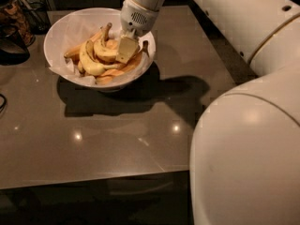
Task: Pick banana from white bowl
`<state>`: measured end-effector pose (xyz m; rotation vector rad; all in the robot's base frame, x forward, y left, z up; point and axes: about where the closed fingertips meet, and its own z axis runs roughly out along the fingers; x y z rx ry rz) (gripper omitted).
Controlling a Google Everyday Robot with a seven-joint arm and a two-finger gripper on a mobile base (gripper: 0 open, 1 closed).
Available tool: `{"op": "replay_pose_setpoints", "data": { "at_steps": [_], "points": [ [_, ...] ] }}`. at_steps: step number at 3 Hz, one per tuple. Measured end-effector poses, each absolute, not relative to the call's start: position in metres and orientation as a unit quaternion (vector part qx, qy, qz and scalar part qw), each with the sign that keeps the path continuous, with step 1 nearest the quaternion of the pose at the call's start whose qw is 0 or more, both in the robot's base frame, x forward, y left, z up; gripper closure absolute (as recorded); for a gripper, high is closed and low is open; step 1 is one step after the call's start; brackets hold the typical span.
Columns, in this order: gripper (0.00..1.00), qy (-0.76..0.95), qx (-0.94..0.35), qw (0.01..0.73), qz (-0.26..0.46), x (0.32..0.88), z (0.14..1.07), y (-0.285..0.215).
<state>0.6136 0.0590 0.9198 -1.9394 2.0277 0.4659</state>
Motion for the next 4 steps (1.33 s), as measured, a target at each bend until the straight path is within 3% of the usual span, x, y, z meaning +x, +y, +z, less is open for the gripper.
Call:
{"op": "replay_pose_setpoints", "data": {
  "at_steps": [2,4],
  "points": [
    [1.0,0.669,-0.694,0.212,0.16,0.61,0.953,0.053],
    [1.0,0.667,-0.696,0.212,0.162,0.589,0.966,0.051]
  ]
}}
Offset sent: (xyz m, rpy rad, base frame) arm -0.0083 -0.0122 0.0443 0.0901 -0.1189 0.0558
